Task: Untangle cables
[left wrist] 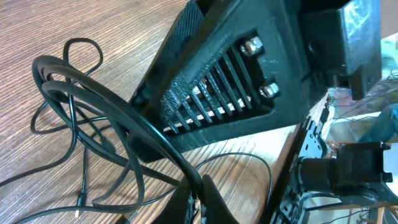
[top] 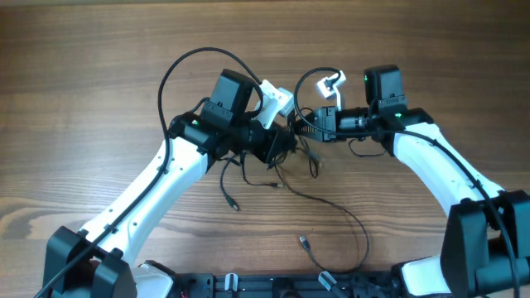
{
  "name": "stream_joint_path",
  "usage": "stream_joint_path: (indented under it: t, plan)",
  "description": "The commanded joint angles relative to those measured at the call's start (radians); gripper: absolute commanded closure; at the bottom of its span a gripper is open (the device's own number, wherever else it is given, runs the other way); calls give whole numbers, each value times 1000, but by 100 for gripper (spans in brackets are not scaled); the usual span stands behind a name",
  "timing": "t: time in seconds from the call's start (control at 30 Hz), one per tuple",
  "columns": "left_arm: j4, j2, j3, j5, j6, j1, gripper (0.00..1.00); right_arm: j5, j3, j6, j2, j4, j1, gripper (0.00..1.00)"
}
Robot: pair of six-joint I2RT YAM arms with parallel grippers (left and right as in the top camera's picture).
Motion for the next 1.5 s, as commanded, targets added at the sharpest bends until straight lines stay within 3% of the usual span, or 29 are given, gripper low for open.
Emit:
stream_joint_path:
  t: [0.0, 0.27, 0.47, 0.6, 0.67, 0.8, 0.93, 1.0, 1.13, 1.17, 1.2, 1.23, 1.3, 1.33, 1.4, 1.47]
  plan:
    - [2, -26, 9, 41, 26, -2, 96, 8, 5, -6, 19, 11, 1, 72]
    - [3, -26, 9, 41, 26, -2, 96, 60, 5, -8, 92, 48, 2, 73]
    - [3, -26, 9, 40, 26, -2, 96, -37, 5, -8, 105, 77, 4, 78]
    - [-1, -26, 9, 33, 25, -2, 96, 47, 5, 61, 105, 76, 3, 96]
    - [-39, -26, 9, -30, 23, -2, 96, 142, 5, 123, 105, 84, -5, 96]
    - [-151, -26, 9, -322, 19, -2, 96, 88, 5, 126, 105, 152, -69, 96]
    - [-232, -26, 9, -576, 18, -2, 96, -233, 5, 306, 102, 413, -243, 96]
    - [-226, -26, 9, -589, 8, -2, 96, -402, 5, 507, 102, 670, -339, 96]
    - [-130, -26, 9, -585, -52, -2, 96, -526, 5, 935, 102, 1176, -394, 96]
    - [-80, -26, 9, -563, -77, -2, 94, -526, 5, 1019, 102, 1271, -391, 96]
    - [-37, -26, 9, -534, -103, -2, 77, -524, 5, 1047, 100, 1355, -385, 96]
    - [0, -26, 9, -492, -131, 1, 71, -521, 5, 1047, 93, 1365, -378, 96]
    - [72, -26, 9, -365, -190, 18, 38, -520, 5, 1059, 90, 1363, -362, 96]
    - [118, -26, 9, -257, -218, 40, 29, -517, 5, 1064, 90, 1362, -349, 96]
    - [177, -26, 9, -74, -221, 73, 26, -516, 5, 1066, 90, 1355, -328, 95]
    - [189, -26, 9, -34, -220, 89, 28, -509, 5, 1073, 90, 1289, -309, 95]
